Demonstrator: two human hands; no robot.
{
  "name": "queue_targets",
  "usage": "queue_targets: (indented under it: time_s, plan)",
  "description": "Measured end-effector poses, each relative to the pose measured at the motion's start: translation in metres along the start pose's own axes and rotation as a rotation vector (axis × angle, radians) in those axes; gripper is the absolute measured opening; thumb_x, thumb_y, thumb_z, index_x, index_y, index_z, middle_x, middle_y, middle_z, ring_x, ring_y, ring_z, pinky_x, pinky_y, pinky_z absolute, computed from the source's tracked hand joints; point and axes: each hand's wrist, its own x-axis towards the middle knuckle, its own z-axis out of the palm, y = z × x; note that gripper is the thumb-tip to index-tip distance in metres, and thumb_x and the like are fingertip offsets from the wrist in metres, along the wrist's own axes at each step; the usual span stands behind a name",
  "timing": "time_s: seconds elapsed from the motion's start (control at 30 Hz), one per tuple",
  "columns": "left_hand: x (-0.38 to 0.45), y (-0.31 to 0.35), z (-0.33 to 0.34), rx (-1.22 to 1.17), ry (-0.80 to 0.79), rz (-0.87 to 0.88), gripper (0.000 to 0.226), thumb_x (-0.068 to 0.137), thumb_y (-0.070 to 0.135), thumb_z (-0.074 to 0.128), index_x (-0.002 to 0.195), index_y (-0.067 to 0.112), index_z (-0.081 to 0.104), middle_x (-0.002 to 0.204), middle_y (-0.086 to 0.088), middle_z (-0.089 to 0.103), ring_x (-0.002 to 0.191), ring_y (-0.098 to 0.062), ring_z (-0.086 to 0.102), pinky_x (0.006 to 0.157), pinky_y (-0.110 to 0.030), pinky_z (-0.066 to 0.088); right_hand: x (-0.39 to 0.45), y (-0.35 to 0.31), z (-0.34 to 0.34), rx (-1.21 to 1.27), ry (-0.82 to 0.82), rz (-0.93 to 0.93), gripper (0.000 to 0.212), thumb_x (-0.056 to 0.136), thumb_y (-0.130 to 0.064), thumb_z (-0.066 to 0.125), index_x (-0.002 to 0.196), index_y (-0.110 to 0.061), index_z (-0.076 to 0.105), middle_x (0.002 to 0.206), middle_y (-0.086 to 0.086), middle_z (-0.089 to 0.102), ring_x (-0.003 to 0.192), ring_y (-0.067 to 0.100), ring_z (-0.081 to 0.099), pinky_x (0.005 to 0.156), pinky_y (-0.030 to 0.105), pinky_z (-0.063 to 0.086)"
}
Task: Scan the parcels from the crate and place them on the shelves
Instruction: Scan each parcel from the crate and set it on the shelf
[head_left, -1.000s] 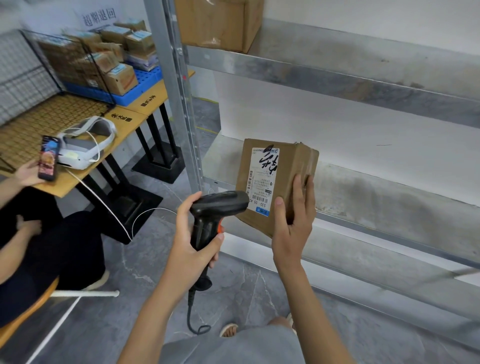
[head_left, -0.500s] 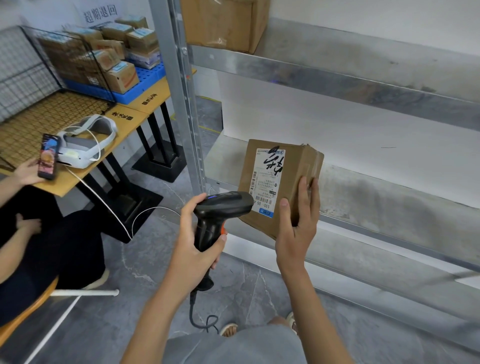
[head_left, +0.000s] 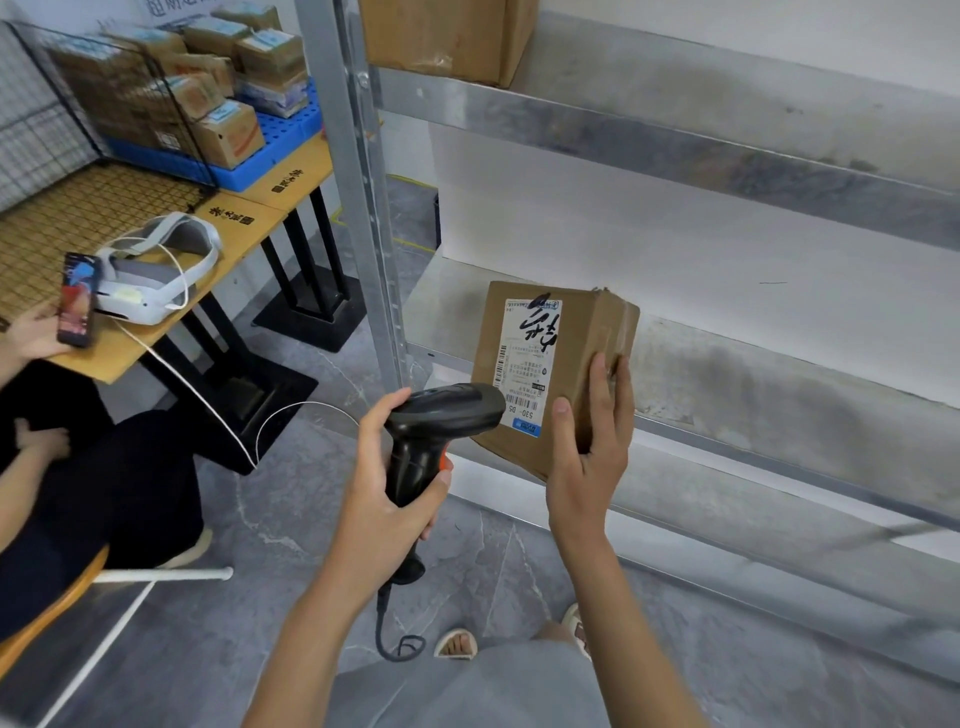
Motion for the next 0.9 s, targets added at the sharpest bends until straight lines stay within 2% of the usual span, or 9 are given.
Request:
queue_targets:
  time_s: [0.17,0.33,0.43,0.5,0.63,0.9]
  plan:
    - [0.001,0.0,0.009,0.014,-0.034,-0.025,0.085,0.091,-0.006,0.069,0.136,0.059,0.039,0.094,-0.002,0.069,0.053,-0.019,0.059,0.05,-0.027,0.052,-0.002,0.006,-0.01,-0.057,0.002,0.043,0.055,0.095,-0.047,0.048,0.149,-0.051,0.035,0.161,-0.024,0.021,0.135,-0.013,0.025,0.11,0.042,0.041]
    - [0.01,0.004,0.025,0.018,-0.087,-0.02,0.086,0.091,-0.008,0.068,0.137,0.059,0.039,0.096,-0.002,0.071,0.054,-0.022,0.059,0.051,-0.03,0.053,-0.001,0.012,-0.032,-0.069,0.045,0.066,0.057,0.095,-0.048,0.047,0.151,-0.047,0.035,0.159,-0.029,0.02,0.134,-0.016,0.024,0.102,0.02,0.034]
    - [0.013,0.007,0.04,0.027,-0.133,-0.006,0.088,0.091,-0.008,0.067,0.135,0.062,0.038,0.098,-0.003,0.071,0.055,-0.02,0.061,0.051,-0.028,0.054,0.002,0.017,-0.049,-0.067,0.092,0.08,0.058,0.094,-0.049,0.047,0.152,-0.043,0.037,0.158,-0.029,0.02,0.132,-0.018,0.025,0.1,0.014,0.031]
    - [0.015,0.01,0.054,0.035,-0.172,0.003,0.089,0.091,-0.009,0.067,0.136,0.062,0.039,0.096,-0.003,0.071,0.055,-0.02,0.061,0.052,-0.028,0.054,0.006,0.02,-0.064,-0.061,0.129,0.096,0.059,0.094,-0.05,0.047,0.151,-0.045,0.037,0.158,-0.029,0.021,0.134,-0.016,0.025,0.104,0.022,0.036]
    - [0.017,0.015,0.09,0.054,-0.257,0.005,0.086,0.091,-0.005,0.07,0.137,0.061,0.04,0.098,-0.001,0.071,0.057,-0.019,0.062,0.054,-0.028,0.054,0.011,0.027,-0.102,-0.06,0.236,0.136,0.058,0.094,-0.051,0.047,0.15,-0.049,0.034,0.16,-0.025,0.022,0.139,-0.006,0.028,0.11,0.048,0.043]
    - [0.011,0.036,0.177,0.079,-0.423,0.045,0.084,0.091,0.001,0.073,0.132,0.066,0.04,0.098,0.003,0.071,0.057,-0.017,0.063,0.05,-0.026,0.053,0.013,0.042,-0.195,-0.093,0.438,0.191,0.058,0.094,-0.053,0.048,0.151,-0.045,0.036,0.161,-0.022,0.023,0.146,0.003,0.026,0.114,0.053,0.038]
